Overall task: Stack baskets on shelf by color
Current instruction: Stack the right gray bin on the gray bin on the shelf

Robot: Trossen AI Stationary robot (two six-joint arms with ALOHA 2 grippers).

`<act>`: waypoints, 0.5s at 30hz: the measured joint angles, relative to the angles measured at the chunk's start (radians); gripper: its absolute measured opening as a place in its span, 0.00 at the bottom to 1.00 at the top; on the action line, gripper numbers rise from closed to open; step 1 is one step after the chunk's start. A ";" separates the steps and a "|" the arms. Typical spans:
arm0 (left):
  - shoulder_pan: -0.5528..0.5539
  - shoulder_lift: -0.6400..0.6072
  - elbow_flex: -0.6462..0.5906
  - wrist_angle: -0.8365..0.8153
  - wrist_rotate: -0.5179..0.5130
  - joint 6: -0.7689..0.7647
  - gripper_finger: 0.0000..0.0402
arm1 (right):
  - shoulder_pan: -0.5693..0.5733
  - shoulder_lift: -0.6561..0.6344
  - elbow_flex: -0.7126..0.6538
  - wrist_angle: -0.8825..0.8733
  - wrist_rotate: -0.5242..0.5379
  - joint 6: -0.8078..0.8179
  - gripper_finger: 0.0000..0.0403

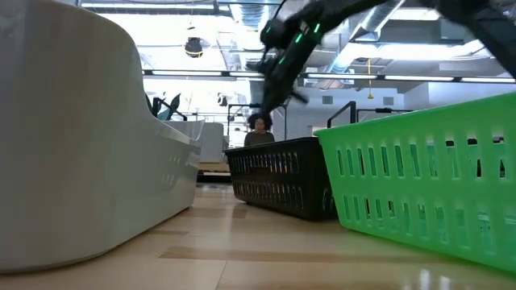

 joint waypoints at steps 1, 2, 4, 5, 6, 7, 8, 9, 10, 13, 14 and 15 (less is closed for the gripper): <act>0.000 0.000 0.000 0.000 0.000 0.000 0.61 | 0.011 -0.041 0.000 -0.085 -0.013 0.001 0.04; 0.000 0.000 0.000 0.000 0.000 0.001 0.61 | 0.026 -0.082 0.002 -0.184 -0.014 0.001 0.05; 0.000 0.000 0.000 0.000 0.000 0.007 0.61 | 0.068 -0.153 0.002 -0.379 0.019 0.031 0.06; 0.000 0.000 0.000 0.002 -0.001 0.011 0.61 | 0.095 -0.180 0.002 -0.469 0.053 0.055 0.07; 0.000 0.000 0.000 0.006 -0.002 0.017 0.61 | 0.126 -0.205 0.001 -0.555 0.084 0.087 0.09; 0.000 0.000 0.000 0.009 -0.001 0.018 0.61 | 0.160 -0.229 -0.001 -0.633 0.111 0.131 0.11; 0.000 0.000 0.000 0.010 -0.001 0.018 0.61 | 0.200 -0.252 -0.004 -0.701 0.134 0.190 0.14; 0.000 0.000 0.000 0.010 -0.002 0.018 0.61 | 0.247 -0.281 -0.015 -0.741 0.147 0.256 0.17; 0.000 0.000 0.000 0.010 -0.002 0.018 0.61 | 0.294 -0.313 -0.041 -0.744 0.150 0.320 0.20; 0.000 0.000 0.000 0.012 0.000 0.018 0.61 | 0.458 -0.417 -0.140 -0.693 0.089 0.541 0.33; 0.000 0.000 0.000 0.015 -0.001 0.018 0.61 | 0.517 -0.442 -0.168 -0.691 0.083 0.634 0.37; 0.000 0.000 0.000 0.020 -0.009 0.018 0.61 | 0.573 -0.467 -0.199 -0.701 0.077 0.731 0.42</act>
